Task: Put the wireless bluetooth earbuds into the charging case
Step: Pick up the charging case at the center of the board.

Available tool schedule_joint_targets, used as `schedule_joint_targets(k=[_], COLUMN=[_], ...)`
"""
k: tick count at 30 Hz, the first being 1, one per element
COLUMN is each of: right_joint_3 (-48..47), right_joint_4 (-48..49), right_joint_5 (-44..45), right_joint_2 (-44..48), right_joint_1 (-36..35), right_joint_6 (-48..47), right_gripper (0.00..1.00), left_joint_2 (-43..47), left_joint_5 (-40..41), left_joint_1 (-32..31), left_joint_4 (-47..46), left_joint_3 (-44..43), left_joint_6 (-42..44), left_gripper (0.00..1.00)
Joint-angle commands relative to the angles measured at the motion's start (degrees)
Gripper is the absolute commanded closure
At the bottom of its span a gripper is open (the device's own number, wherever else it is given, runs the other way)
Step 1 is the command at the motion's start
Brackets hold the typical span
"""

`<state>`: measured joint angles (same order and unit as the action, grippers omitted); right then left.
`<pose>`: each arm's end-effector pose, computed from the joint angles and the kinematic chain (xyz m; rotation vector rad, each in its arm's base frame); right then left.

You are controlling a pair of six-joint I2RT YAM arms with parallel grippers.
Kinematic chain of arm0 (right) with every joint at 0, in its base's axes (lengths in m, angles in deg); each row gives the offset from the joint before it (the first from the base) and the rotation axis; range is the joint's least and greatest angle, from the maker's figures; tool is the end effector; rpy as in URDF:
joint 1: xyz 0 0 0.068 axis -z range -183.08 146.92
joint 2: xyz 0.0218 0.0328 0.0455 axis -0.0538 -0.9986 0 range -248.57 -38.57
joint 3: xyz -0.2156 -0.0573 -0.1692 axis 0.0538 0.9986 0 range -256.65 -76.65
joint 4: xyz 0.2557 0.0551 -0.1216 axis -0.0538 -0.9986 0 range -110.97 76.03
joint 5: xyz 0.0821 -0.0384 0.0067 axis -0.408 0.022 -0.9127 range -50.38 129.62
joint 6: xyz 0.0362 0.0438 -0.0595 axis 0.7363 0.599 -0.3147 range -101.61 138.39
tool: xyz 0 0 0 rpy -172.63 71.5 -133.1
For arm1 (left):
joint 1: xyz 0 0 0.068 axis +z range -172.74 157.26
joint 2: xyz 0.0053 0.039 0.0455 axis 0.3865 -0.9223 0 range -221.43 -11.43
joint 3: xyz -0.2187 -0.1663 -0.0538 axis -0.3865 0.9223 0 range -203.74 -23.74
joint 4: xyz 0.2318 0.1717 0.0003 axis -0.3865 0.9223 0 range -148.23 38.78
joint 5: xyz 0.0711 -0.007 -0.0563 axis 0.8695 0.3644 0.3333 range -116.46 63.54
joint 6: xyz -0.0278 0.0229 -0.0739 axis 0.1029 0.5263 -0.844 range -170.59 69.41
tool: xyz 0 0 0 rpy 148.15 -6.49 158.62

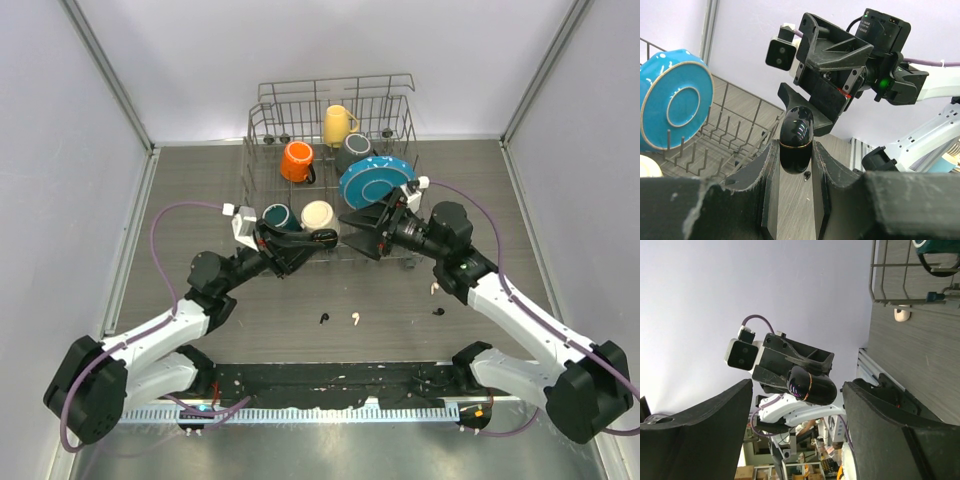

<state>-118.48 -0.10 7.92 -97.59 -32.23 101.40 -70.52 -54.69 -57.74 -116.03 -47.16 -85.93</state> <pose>0.2386 0.1761 0.3147 0.4178 1.9772 1.8378 0.1974 -0.1797 0.2872 0.4692 1.2671 -1.3438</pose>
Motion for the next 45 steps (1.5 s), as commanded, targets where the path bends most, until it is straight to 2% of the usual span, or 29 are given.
schedule_joint_targets(k=[1,4,14,24,27,28,29,32,37,42,45], right_joint_3=[0.34,-0.36,0.51,2.1,2.45,2.71,2.89,3.41,4.82,5.7,5.7], right_joint_4=[7.05,5.12,8.79,11.27,11.79,12.06,12.93,13.55,16.1,18.3,18.65], right_joint_5=[-3.19,-3.54,-3.63,-2.93,-2.66,-2.66,-2.57,-1.79,-0.91,-0.46,-0.46], right_joint_2=[-1.35,-2.5,-4.61,-5.31,-5.4,-5.31,-5.4,-5.14,-5.31,-5.49,-5.4], right_joint_1=[-1.35,-2.23,-4.69,-4.96,-4.96,-4.96,-4.96,-4.87,-4.87,-4.87,-4.96], right_joint_6=[3.92,2.96,5.06,7.17,7.44,7.61,8.05,8.49,10.34,11.57,11.92], right_gripper=[0.22,0.25,0.32,0.49,0.49,0.46,0.4,0.36,0.34,0.44,0.54], left_joint_2=[-0.5,-0.85,-2.7,-3.23,-3.22,-3.31,-3.23,-3.23,-3.22,-3.05,-3.31], left_joint_5=[2.03,2.91,4.59,4.41,4.24,4.06,3.88,3.88,3.79,3.18,3.35], left_joint_1=[-0.94,-1.38,-2.52,-3.05,-3.14,-3.23,-3.23,-3.32,-3.4,-3.4,-3.49], left_joint_4=[-6.27,-6.88,-8.47,-9.35,-9.35,-9.35,-9.43,-9.43,-9.35,-9.44,-9.35], left_joint_3=[0.13,0.22,0.31,0.48,0.48,0.57,0.48,0.57,0.57,0.48,0.48], left_joint_6=[2.2,2.64,3.78,3.95,4.04,4.13,4.13,4.13,4.13,4.04,4.04], left_gripper=[1.0,1.0,1.0,1.0,1.0,1.0,1.0,1.0,1.0,1.0,1.0])
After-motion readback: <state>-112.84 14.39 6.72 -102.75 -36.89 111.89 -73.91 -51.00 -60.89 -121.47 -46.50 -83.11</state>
